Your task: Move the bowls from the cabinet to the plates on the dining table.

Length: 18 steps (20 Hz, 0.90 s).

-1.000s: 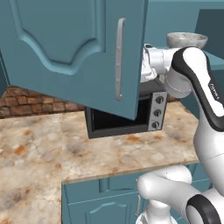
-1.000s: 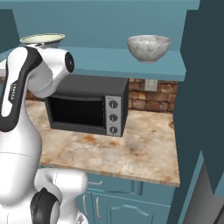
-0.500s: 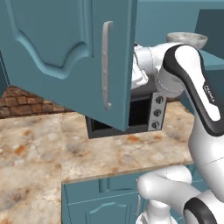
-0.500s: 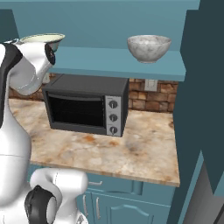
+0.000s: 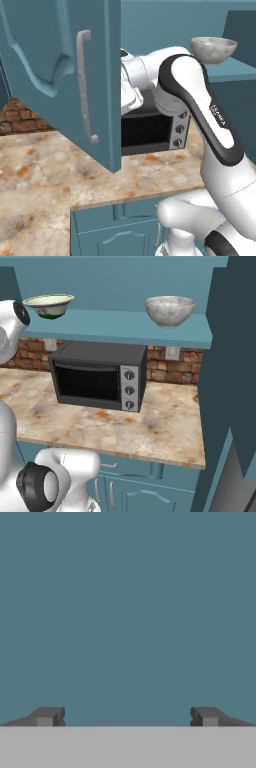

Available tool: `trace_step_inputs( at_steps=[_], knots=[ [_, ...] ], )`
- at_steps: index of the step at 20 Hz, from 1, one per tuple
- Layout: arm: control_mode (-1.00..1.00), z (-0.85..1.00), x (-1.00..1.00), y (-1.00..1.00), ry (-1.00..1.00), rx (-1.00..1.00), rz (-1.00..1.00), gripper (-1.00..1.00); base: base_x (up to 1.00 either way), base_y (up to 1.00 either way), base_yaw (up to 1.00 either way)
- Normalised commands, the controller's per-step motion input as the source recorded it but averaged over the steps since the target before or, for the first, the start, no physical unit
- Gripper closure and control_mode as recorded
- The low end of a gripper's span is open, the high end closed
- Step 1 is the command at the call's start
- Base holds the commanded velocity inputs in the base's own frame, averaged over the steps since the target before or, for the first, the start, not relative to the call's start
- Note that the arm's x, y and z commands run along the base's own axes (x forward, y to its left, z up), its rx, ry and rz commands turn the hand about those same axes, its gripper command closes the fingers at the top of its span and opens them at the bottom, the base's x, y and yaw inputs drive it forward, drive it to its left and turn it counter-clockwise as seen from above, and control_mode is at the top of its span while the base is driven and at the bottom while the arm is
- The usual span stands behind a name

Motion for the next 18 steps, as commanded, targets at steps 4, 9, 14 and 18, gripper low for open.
trace_step_inputs(
  at_steps=[4,9,14,18],
  knots=[
    [-1.0,-0.19,-0.02,0.57,-0.02,-0.01,0.03,-1.0,0.0,0.0,0.0],
    [-1.0,-0.17,0.0,0.49,0.0,0.0,0.0,-1.0,0.0,0.0,0.0],
    [-1.0,-0.12,0.0,0.58,-0.02,-0.01,0.0,-1.0,0.0,0.0,0.0],
    [-1.0,-0.1,0.0,0.55,-0.04,-0.02,0.0,-1.0,0.0,0.0,0.0]
  ],
)
